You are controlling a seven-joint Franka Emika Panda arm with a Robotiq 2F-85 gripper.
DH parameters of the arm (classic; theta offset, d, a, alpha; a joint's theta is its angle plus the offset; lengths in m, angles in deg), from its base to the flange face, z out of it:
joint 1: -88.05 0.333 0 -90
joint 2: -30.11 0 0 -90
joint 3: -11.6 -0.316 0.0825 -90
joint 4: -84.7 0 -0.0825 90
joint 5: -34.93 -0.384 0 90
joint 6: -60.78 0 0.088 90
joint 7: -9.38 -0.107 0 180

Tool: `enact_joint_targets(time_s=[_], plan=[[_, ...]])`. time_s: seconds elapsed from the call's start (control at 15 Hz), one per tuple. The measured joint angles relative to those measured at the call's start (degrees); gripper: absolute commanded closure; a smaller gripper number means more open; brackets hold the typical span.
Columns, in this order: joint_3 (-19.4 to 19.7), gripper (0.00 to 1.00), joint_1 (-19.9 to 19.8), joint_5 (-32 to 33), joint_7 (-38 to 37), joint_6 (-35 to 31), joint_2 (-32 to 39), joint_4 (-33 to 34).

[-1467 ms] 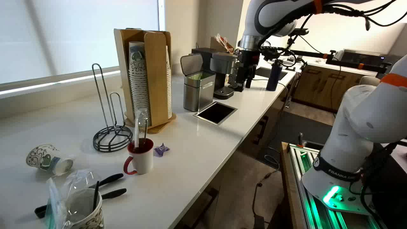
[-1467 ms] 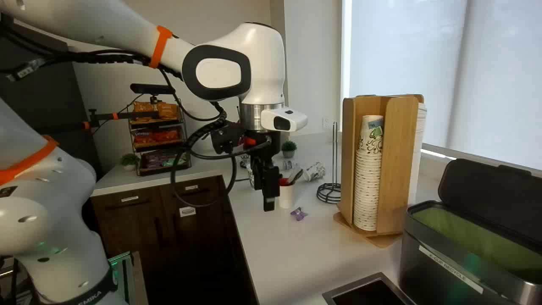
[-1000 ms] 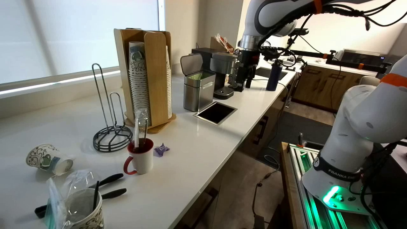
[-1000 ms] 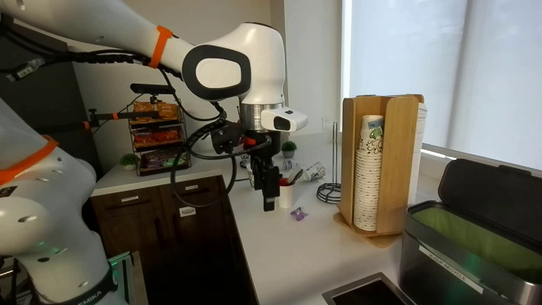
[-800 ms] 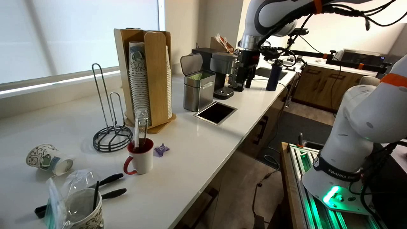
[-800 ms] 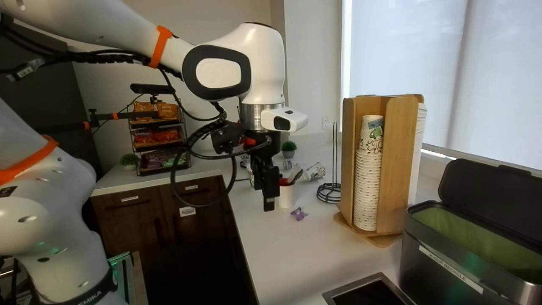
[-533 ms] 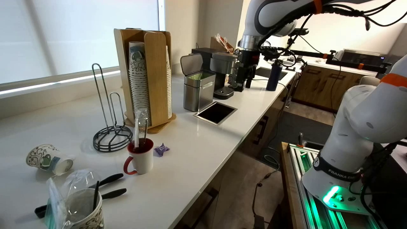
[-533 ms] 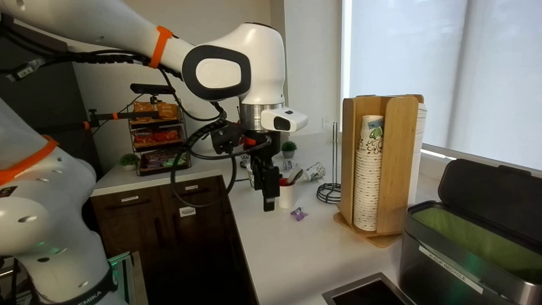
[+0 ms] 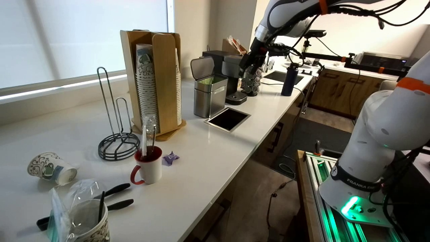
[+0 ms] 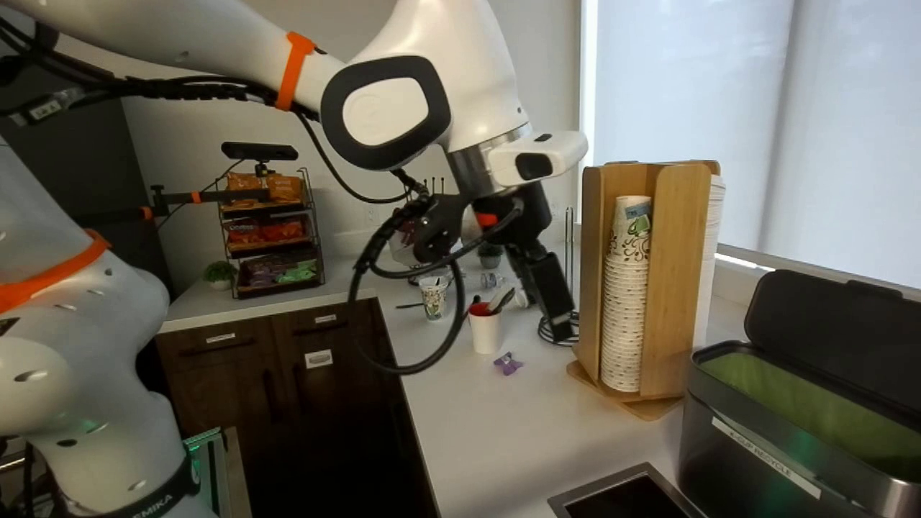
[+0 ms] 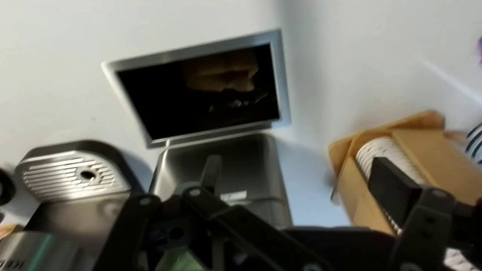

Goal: Close the silver bin.

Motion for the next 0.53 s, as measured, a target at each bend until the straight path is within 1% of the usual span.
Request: enact_joint_targets(time_s=[0.13, 0.27, 0.4, 0.53], plan=[[1.4, 0.00, -1.5, 0.0, -0.6, -7.9, 4.6, 3.3], [2.3, 0.00, -3.0, 0.0, -2.6, -13.5, 10.3, 7.5], [2.8, 0.00, -4.1, -0.3, -5.9, -14.7, 16.5, 13.3], [3.0, 0.00, -4.7, -0.1, -9.2, -13.3, 21.7, 19.1]])
